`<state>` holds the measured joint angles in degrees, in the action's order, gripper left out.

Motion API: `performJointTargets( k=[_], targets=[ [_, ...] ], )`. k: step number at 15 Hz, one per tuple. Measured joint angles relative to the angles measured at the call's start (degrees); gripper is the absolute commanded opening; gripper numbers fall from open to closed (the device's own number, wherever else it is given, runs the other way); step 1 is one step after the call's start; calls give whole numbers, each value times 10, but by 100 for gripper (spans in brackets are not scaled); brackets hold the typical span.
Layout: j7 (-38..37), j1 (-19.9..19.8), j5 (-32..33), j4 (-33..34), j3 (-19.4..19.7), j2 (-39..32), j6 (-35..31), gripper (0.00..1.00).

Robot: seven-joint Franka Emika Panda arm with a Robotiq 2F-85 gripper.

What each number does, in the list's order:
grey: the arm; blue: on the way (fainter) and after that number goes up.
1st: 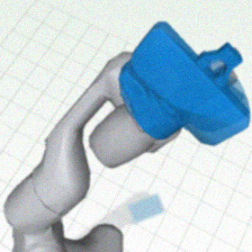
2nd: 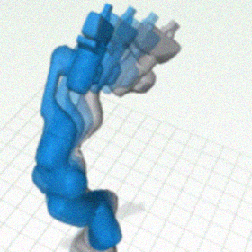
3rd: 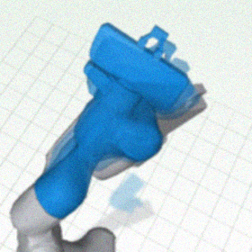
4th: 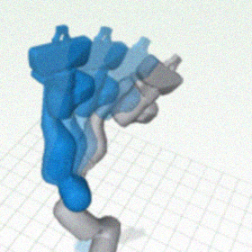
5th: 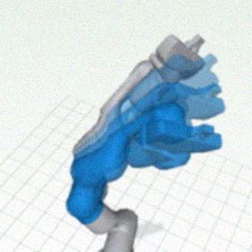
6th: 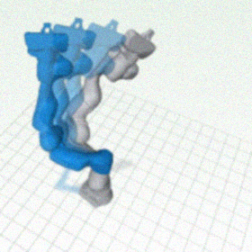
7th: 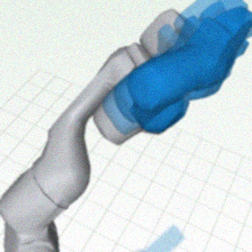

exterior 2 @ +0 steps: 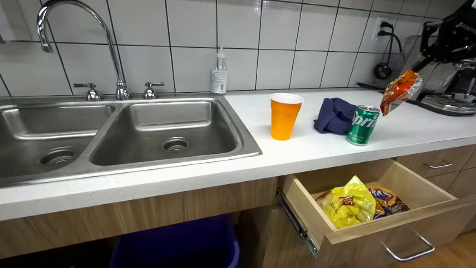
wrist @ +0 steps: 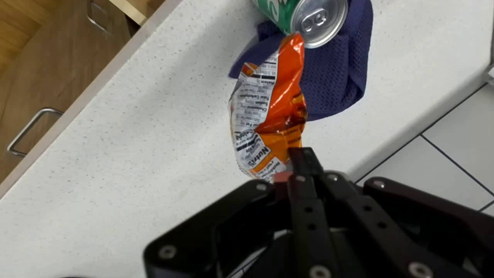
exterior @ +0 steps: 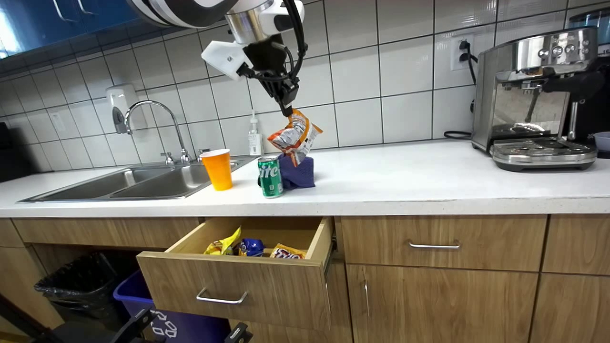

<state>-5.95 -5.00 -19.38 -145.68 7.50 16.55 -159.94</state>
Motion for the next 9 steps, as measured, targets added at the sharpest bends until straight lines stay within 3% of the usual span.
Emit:
performJointTargets(
  k=[9],
  targets=[
    [-2,-18,41,-29,0,9,45,0]
  ],
)
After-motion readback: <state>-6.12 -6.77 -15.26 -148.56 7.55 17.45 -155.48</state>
